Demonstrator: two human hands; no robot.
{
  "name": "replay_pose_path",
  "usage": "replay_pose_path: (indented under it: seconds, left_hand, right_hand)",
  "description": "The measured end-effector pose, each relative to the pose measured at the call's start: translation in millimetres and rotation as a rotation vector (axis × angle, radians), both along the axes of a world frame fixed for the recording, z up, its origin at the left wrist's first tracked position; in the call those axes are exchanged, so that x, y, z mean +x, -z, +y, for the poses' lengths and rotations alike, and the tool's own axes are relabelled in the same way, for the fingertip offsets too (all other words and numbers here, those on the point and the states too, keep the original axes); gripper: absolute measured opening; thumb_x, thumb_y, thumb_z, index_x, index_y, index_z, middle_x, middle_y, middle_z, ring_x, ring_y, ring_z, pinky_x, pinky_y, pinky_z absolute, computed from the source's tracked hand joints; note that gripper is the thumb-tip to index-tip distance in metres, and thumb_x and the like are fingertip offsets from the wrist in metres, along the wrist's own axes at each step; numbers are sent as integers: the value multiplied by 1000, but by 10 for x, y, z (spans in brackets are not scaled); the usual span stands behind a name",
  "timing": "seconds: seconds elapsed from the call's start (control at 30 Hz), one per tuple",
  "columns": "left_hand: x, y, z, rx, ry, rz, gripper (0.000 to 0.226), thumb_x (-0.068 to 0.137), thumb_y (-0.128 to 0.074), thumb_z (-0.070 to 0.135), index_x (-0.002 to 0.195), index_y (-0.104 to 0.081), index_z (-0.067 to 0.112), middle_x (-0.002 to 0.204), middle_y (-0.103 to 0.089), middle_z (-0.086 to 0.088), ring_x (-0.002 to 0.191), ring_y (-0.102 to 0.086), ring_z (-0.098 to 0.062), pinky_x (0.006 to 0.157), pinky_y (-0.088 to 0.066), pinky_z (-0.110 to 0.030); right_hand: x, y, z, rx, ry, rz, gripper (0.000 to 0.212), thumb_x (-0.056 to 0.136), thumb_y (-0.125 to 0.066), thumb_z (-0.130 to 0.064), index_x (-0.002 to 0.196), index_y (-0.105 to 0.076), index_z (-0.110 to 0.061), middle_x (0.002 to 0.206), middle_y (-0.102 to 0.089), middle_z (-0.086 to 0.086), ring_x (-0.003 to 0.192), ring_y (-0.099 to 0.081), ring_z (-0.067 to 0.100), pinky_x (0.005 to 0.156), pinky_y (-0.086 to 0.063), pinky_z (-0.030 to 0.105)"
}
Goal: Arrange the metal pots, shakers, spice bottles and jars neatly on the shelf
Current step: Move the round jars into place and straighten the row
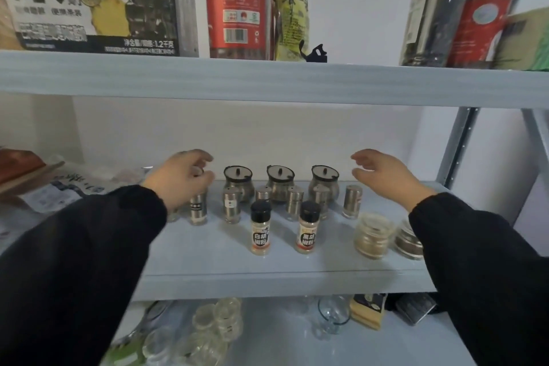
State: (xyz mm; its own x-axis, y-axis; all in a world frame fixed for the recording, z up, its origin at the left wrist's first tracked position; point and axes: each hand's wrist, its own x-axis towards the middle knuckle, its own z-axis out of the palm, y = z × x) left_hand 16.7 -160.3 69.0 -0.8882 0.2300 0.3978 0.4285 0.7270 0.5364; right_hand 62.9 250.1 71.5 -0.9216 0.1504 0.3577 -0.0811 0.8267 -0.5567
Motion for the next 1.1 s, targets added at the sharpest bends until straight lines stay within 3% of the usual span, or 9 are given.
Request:
replay_pose_path:
  seconds: [0.17, 0.27, 0.5, 0.63, 0.73, 0.97, 1.1]
  left_hand:
    - [-114, -7, -60, -72, -6, -19, 28, 88, -64, 30, 113, -56, 36, 110, -64, 5, 99, -62, -13, 84, -46, -32]
    - [-96, -18, 77, -101, 33, -17, 29, 89, -63, 31, 117, -57, 36, 111, -63, 9, 100, -61, -9, 85, -44, -29]
    - [-60, 79, 197, -83, -13, -10, 27, 90, -64, 29, 115, -58, 36, 109, -64, 13, 97, -58, 2, 84, -42, -25]
    - [-39, 118, 195, -51, -35, -21, 25, 90, -64, 26, 114, -61, 33, 107, -65, 11, 100, -61, -5, 85, -42, -27]
    - [-1, 111, 175, -31, -59, -20, 26, 86, -64, 35, 112, -63, 34, 103, -66, 14, 100, -62, -9, 84, -43, -29]
    - [53, 18, 111, -17, -73, -44, 32, 78, -63, 45, 108, -62, 34, 100, -65, 13, 95, -62, -6, 83, -48, -33]
    - [-24, -91, -187, -23, -150, -3, 18, 91, -62, 28, 107, -59, 35, 97, -65, 11, 87, -64, -8, 73, -50, -28]
  right_hand:
    - [-314, -15, 361, 308, 26, -290, 46, 94, -58, -26, 139, -52, -24, 142, -53, 3, 107, -54, 16, 77, -40, 20]
    - [-406, 23, 359, 379, -63, -375, 47, 92, -62, -29, 138, -56, -24, 141, -55, 0, 119, -55, 15, 89, -40, 21]
    - [-527, 126, 325, 387, -142, -312, 27, 87, -68, -19, 113, -74, -18, 120, -69, -2, 107, -62, 16, 94, -45, 27]
    - [-545, 137, 343, 359, -127, -300, 21, 84, -71, -26, 104, -76, -21, 107, -72, -5, 92, -61, 12, 79, -44, 25]
    - [-545, 148, 352, 339, -120, -294, 19, 83, -72, -28, 101, -77, -22, 103, -72, -6, 88, -61, 11, 76, -44, 25]
    - [-552, 190, 363, 341, -112, -299, 28, 85, -71, -34, 112, -72, -24, 115, -67, -3, 110, -61, 18, 90, -45, 29]
    - [-552, 81, 249, 297, -90, -197, 51, 86, -67, -48, 132, -57, -32, 139, -55, -4, 126, -51, 18, 100, -39, 31]
